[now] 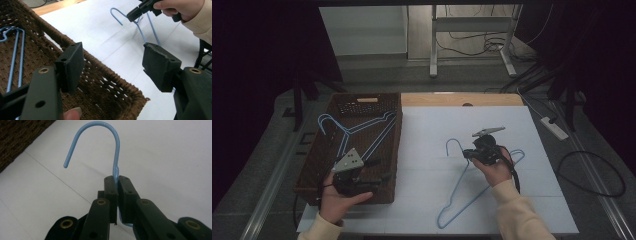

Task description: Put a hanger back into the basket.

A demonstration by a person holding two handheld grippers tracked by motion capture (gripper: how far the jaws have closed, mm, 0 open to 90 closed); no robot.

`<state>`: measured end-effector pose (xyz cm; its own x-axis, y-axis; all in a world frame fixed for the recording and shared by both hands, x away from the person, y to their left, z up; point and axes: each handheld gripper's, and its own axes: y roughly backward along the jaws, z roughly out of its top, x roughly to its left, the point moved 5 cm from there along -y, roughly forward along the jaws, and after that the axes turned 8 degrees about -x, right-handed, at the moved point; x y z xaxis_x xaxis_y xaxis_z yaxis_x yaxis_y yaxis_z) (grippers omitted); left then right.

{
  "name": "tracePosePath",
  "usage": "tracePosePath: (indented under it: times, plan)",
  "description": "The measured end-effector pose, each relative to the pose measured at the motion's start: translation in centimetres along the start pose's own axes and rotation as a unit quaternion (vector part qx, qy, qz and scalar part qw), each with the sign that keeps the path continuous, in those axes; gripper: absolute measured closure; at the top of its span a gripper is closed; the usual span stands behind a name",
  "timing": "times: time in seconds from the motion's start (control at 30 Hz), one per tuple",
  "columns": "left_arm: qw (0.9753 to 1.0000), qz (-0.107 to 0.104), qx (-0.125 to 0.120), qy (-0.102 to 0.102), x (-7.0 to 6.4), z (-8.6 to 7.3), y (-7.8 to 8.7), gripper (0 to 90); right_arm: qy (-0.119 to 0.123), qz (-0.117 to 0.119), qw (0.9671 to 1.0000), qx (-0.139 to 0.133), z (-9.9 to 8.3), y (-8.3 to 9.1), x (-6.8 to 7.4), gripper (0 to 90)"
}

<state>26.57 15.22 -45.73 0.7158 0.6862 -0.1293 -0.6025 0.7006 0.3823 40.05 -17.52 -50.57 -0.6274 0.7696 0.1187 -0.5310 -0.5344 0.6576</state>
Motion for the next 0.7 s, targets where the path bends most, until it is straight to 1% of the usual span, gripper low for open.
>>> tracePosePath:
  times: [0.27, 0.4, 0.5, 0.6, 0.67, 0.7]
  plan:
    - [0.9999, -0.01, 0.009, -0.007, -1.1, 0.2, -1.3, 33.5, -0.001, 0.003, 0.9999, -0.015, 0.0, 0.6, 0.1, 86.4]
    - [0.9998, -0.013, 0.012, -0.005, -1.6, 0.3, -1.8, 33.5, 0.001, 0.005, 0.9997, -0.022, 0.0, 0.6, 0.2, 86.4]
    - [0.9997, -0.021, 0.013, 0.007, -2.3, 0.6, -2.6, 33.5, 0.001, 0.007, 0.9996, -0.028, 0.0, 0.7, 0.3, 86.4]
    - [0.9996, -0.018, 0.02, 0.01, -2.9, 0.9, -3.6, 33.6, 0.002, 0.009, 0.9995, -0.031, 0.0, 0.9, 0.4, 86.4]
    - [0.9992, -0.024, 0.028, 0.014, -3.5, 1.2, -4.9, 33.5, 0.002, 0.011, 0.9994, -0.034, 0.0, 1.0, 0.4, 86.4]
    - [0.9992, -0.024, 0.028, 0.014, -3.5, 1.2, -4.9, 33.5, 0.002, 0.011, 0.9994, -0.034, 0.0, 1.0, 0.4, 86.4]
